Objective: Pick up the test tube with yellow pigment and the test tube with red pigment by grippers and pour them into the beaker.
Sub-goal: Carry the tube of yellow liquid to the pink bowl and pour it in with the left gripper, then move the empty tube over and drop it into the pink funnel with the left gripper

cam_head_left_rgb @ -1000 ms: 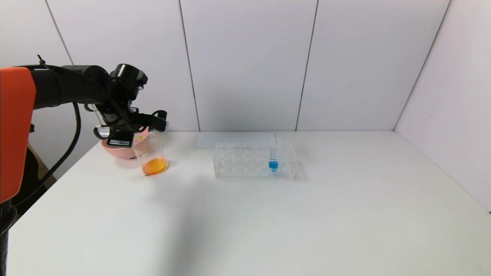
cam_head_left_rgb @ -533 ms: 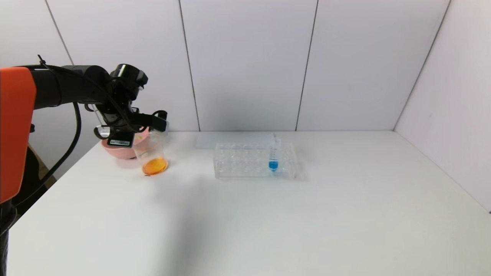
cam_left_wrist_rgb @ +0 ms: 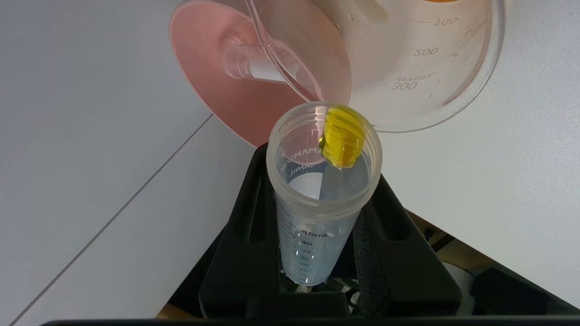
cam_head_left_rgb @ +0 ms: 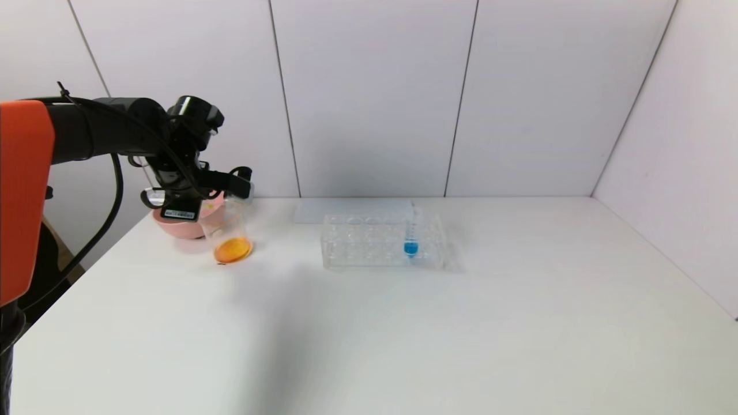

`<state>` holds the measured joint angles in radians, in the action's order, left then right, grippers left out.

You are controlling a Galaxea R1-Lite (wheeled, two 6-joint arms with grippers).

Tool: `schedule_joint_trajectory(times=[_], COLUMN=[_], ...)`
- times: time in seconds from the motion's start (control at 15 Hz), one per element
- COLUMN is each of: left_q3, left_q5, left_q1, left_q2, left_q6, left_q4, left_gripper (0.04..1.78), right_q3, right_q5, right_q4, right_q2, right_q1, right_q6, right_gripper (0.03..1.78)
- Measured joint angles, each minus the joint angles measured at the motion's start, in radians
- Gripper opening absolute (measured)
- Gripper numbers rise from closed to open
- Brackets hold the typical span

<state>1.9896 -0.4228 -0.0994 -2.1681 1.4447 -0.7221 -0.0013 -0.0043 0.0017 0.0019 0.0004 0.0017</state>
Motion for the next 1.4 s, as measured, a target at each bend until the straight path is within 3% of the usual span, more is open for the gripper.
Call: schedule_joint_trajectory(times=[1.4], left_q3=[0.000], left_q5=[0.025], left_q1=[-0.001], left_q2=[0.019], left_q6=[-0.036], left_q4=[0.003], left_gripper=[0.47], right_q3=[0.000], right_q5=[0.000], right_q4=[0.000], right_q2=[0.000], right_q1=[0.000], right_q6=[0.000], right_gripper=[1.70])
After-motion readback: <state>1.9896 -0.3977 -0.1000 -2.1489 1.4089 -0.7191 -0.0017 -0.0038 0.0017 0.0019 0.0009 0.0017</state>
